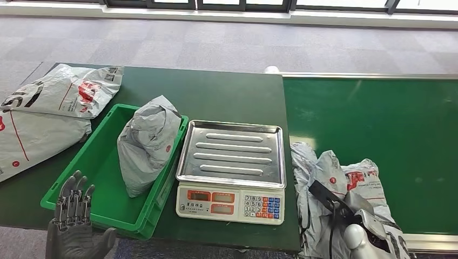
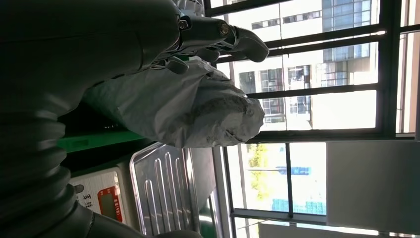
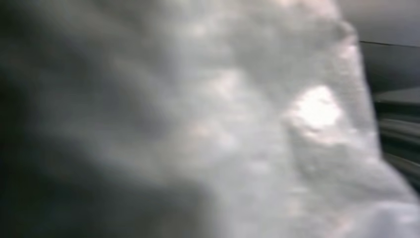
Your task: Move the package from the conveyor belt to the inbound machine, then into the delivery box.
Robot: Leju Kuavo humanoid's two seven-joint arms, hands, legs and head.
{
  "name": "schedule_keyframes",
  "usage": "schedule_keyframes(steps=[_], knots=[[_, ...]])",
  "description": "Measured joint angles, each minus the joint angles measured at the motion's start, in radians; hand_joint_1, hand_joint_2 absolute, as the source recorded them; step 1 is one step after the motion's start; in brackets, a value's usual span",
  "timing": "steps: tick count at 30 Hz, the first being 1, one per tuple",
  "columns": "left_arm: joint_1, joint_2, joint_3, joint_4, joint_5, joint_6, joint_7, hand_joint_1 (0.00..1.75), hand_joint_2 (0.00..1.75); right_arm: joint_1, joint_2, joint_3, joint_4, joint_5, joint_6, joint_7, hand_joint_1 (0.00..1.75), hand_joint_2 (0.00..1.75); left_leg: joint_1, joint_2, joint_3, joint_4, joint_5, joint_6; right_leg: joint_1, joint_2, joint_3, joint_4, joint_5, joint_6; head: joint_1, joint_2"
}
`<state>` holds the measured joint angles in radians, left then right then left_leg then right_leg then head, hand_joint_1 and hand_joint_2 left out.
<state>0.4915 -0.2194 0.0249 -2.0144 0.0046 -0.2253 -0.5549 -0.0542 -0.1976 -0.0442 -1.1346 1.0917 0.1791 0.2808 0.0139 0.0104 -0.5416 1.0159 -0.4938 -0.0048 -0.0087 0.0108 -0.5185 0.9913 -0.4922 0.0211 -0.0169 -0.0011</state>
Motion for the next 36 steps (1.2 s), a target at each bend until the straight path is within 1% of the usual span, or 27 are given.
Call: schedule_keyframes(steps=[3,5,8,10,12,16,19,21,25,31,33,36], knots=[[0.02,-0.03,0.024,-0.024,-0.022,-0.046,-0.002,0.0,1.75,0.069,0.007,0.0,-0.17,0.026,-0.03,0.027,1.75,1.75,-0.001,-0.005,-0.004,0.0,0.001,-0.001,0.0,-0.004,-0.004,0.001,0.0,0.0,0.0,0.0],[0.029,-0.05,0.041,-0.036,-0.03,-0.066,-0.003,0.0,1.75,0.101,0.014,0.0,-0.273,0.035,-0.033,0.04,1.75,1.75,-0.001,-0.006,-0.005,0.0,0.002,-0.002,0.0,-0.005,-0.009,0.002,0.0,-0.001,0.0,0.0],[0.035,-0.072,0.059,-0.047,-0.035,-0.079,-0.003,0.0,1.75,0.129,0.02,0.0,-0.374,0.038,-0.031,0.048,1.75,1.75,-0.001,-0.006,-0.006,0.0,0.003,-0.002,0.0,-0.005,-0.014,0.003,0.0,-0.002,0.0,0.0],[0.036,-0.084,0.069,-0.053,-0.041,-0.094,-0.005,0.0,1.75,0.142,0.023,0.0,-0.415,0.044,-0.056,0.045,1.75,1.75,-0.001,-0.007,-0.007,-0.001,0.003,-0.002,0.0,-0.006,-0.015,0.003,-0.001,-0.003,0.0,0.0],[0.036,-0.097,0.079,-0.057,-0.052,-0.11,-0.01,0.0,1.75,0.156,0.029,-0.001,-0.457,0.055,-0.12,0.039,1.75,1.75,-0.001,-0.008,-0.008,-0.001,0.003,-0.002,0.0,-0.006,-0.016,0.003,-0.001,-0.003,0.0,0.0],[0.044,-0.115,0.088,-0.066,-0.074,-0.122,-0.029,0.0,1.75,0.201,0.053,-0.019,-0.602,0.051,-0.294,0.029,1.75,1.75,-0.001,-0.009,-0.009,-0.001,0.003,-0.002,0.0,-0.008,-0.017,0.003,-0.002,-0.003,0.0,0.0],[0.048,-0.123,0.09,-0.068,-0.087,-0.125,-0.041,0.0,1.75,0.243,0.078,-0.051,-0.737,0.005,-0.465,-0.016,1.75,1.75,-0.001,-0.01,-0.009,-0.001,0.003,-0.003,0.0,-0.009,-0.017,0.003,-0.003,-0.003,0.0,0.0],[0.047,-0.126,0.091,-0.068,-0.091,-0.125,-0.044,0.0,1.75,0.262,0.093,-0.07,-0.805,-0.015,-0.528,-0.039,1.75,1.75,-0.001,-0.01,-0.009,-0.001,0.003,-0.003,0.0,-0.008,-0.017,0.003,-0.003,-0.004,0.0,0.0],[0.047,-0.13,0.091,-0.067,-0.093,-0.125,-0.046,0.0,1.75,0.285,0.112,-0.088,-0.872,-0.023,-0.545,-0.05,1.75,1.75,-0.001,-0.01,-0.009,-0.001,0.002,-0.003,0.0,-0.008,-0.018,0.003,-0.003,-0.004,0.0,0.0],[0.047,-0.131,0.091,-0.067,-0.094,-0.126,-0.047,0.0,1.75,0.298,0.126,-0.1,-0.905,-0.031,-0.565,-0.066,1.75,1.75,-0.001,-0.01,-0.009,-0.001,0.002,-0.003,0.0,-0.008,-0.018,0.003,-0.003,-0.004,0.0,0.0],[0.044,-0.131,0.091,-0.066,-0.097,-0.134,-0.05,0.0,1.75,0.299,0.128,-0.101,-0.911,-0.056,-0.628,-0.119,1.75,1.75,-0.001,-0.01,-0.009,-0.001,0.003,-0.003,0.0,-0.008,-0.017,0.003,-0.003,-0.004,0.0,0.0],[0.03,-0.132,0.091,-0.058,-0.107,-0.139,-0.061,0.0,1.75,0.287,0.13,-0.099,-0.918,-0.099,-0.732,-0.24,1.75,1.75,-0.001,-0.01,-0.013,-0.001,0.002,-0.004,0.0,-0.008,-0.016,0.004,-0.003,-0.004,0.0,0.0]])
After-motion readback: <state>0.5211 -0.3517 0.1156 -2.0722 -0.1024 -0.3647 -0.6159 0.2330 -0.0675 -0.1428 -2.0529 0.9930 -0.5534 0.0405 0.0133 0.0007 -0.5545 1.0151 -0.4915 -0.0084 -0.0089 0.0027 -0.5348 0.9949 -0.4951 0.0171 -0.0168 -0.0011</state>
